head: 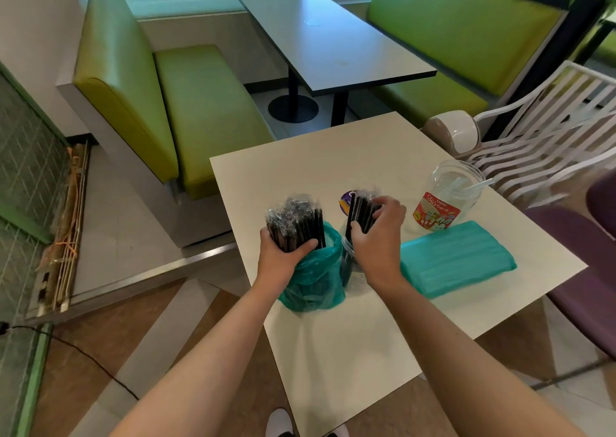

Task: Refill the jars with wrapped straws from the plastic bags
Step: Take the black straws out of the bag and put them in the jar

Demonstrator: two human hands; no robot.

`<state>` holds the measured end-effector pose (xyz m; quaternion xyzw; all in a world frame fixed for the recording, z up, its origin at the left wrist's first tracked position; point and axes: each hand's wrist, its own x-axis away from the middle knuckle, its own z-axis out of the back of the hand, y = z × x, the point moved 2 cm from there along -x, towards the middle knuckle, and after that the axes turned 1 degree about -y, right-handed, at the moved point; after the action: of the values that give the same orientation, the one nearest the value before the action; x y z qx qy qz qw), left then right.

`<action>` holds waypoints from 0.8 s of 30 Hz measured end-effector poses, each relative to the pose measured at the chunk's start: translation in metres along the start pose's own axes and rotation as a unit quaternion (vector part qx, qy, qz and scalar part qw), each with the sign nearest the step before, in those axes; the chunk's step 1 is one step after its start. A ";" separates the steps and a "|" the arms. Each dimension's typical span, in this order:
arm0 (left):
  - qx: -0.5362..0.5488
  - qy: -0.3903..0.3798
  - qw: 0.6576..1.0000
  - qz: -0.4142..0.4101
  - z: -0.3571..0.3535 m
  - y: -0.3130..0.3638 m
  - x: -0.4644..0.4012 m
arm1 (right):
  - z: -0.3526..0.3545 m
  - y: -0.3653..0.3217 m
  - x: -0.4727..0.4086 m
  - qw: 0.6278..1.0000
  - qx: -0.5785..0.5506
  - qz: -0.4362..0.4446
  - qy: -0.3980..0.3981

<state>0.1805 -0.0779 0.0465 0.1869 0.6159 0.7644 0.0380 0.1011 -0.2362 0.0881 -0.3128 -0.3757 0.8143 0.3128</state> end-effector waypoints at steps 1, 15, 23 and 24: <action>0.000 -0.001 1.000 -0.002 0.000 0.000 0.000 | -0.003 -0.002 0.001 1.000 -0.007 0.009 -0.017; 0.047 -0.003 0.999 0.023 0.009 -0.013 -0.011 | -0.027 -0.008 0.006 0.964 -0.028 -0.024 -0.265; 0.066 -0.037 0.997 0.035 0.011 -0.012 -0.008 | -0.031 -0.003 0.001 0.960 0.068 0.014 -0.270; 0.066 -0.031 0.997 0.037 0.010 -0.013 -0.008 | -0.031 -0.002 0.002 0.960 0.065 0.016 -0.271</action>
<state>0.1892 -0.0675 0.0343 0.2350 0.6564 0.7167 0.0159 0.1235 -0.2210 0.0734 -0.0654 -0.3876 0.8961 0.2060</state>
